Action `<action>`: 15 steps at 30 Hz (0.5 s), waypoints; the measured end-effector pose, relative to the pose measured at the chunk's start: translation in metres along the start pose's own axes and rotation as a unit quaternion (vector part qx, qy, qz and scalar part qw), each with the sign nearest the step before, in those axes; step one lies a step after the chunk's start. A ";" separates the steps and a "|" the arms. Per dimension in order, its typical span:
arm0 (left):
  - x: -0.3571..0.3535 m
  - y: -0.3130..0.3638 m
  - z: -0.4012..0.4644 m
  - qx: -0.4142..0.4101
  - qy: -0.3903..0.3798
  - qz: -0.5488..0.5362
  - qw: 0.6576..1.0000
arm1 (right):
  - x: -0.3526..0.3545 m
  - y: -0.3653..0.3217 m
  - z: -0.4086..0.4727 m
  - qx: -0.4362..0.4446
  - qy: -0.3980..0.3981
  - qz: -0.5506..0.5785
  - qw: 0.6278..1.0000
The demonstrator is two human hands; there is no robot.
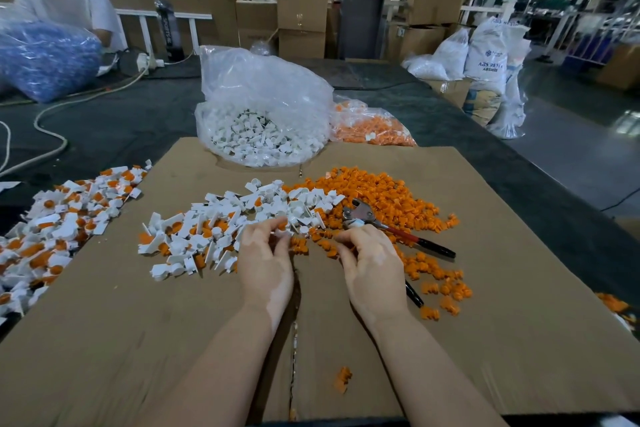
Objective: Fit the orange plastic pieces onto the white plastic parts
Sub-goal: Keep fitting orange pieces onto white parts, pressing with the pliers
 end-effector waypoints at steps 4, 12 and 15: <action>-0.004 -0.002 0.002 0.019 -0.010 0.091 0.996 | -0.005 0.000 -0.001 0.013 -0.023 -0.035 0.999; -0.015 -0.003 0.001 0.030 -0.055 0.173 0.983 | -0.015 0.004 -0.002 0.003 -0.072 -0.081 0.994; -0.014 0.001 0.000 -0.001 -0.045 0.155 0.987 | -0.014 0.002 -0.002 0.006 -0.061 -0.087 0.994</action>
Point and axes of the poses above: each hand's wrist, its own z-axis towards the middle knuckle, its own x-axis out of the back of the hand, y = z × x, the point moved 7 cm from there along z, towards the middle knuckle, and after that the axes turned 12 degrees about z, right-handed, at the moved point
